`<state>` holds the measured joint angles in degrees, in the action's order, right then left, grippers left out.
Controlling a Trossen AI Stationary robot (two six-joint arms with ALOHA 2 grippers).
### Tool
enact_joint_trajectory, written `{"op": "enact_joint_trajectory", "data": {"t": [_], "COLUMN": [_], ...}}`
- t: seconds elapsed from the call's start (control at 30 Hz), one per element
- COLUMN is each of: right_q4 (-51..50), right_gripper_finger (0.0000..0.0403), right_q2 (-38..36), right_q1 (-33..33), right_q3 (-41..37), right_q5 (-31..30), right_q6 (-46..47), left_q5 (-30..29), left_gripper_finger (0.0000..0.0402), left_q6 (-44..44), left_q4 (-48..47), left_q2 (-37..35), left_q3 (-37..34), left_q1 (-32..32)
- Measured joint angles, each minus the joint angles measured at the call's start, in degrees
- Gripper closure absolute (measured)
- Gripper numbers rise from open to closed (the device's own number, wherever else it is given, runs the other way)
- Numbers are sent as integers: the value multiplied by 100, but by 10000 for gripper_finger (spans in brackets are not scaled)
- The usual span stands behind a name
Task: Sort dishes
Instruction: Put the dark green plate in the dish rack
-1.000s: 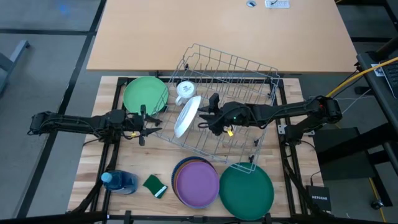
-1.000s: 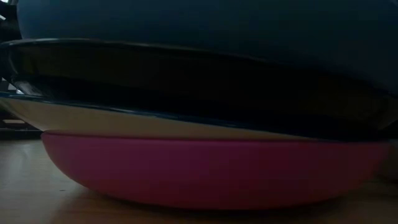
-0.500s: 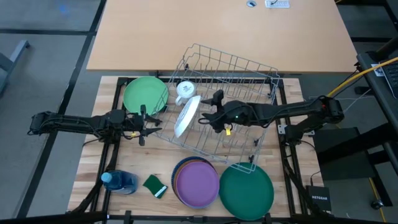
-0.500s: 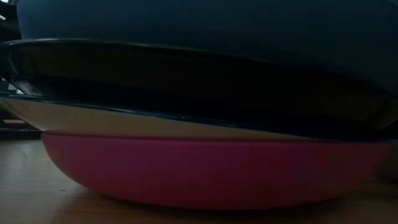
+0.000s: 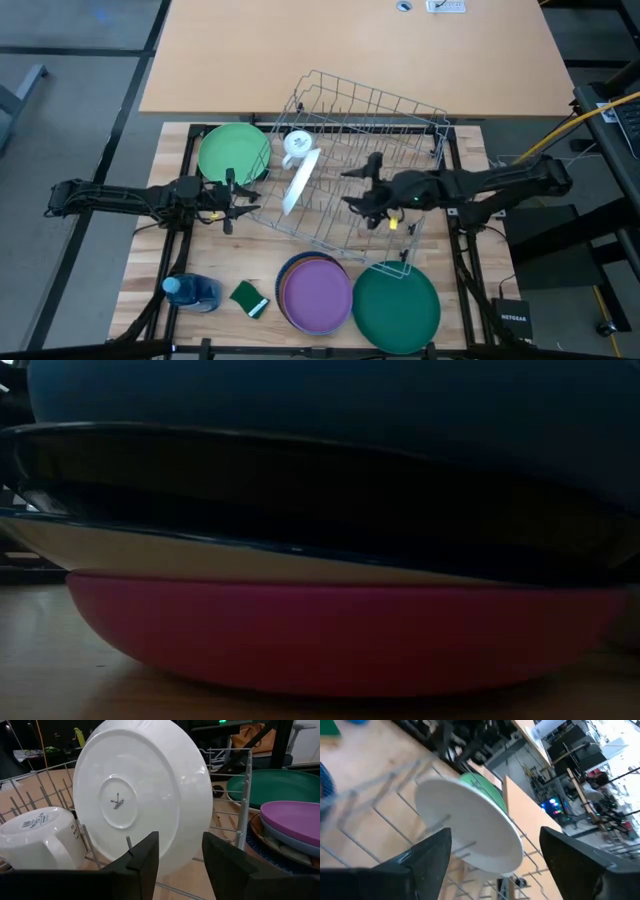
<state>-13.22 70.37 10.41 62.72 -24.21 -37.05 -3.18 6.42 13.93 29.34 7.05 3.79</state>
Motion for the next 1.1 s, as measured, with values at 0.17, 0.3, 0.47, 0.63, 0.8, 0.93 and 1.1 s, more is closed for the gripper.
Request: {"op": "enact_joint_trajectory", "data": {"t": [0.17,0.3,0.47,0.63,0.8,0.93,1.1], "right_q4": [-477,-1069,-1542,-1552,-1532,-1523,-1436], "right_gripper_finger": [97,97,97,97,97,97,97], "right_q2": [-179,-205,-164,-162,-154,-39,209], "right_q1": [486,803,1049,1186,1225,1225,1249], "right_q3": [2,2,0,0,0,0,-2], "right_q5": [-470,-319,572,1900,2983,3283,3253], "right_q6": [694,1518,2529,3334,3864,4292,4718], "left_q5": [0,0,0,0,0,2,-1], "left_gripper_finger": [260,260,260,260,260,260,260], "left_q6": [0,0,0,0,0,51,-35], "left_q4": [0,-1,-2,0,0,0,3], "left_q2": [0,0,0,0,0,0,0], "left_q3": [0,0,0,0,0,0,0], "left_q1": [0,0,0,0,0,0,1]}}
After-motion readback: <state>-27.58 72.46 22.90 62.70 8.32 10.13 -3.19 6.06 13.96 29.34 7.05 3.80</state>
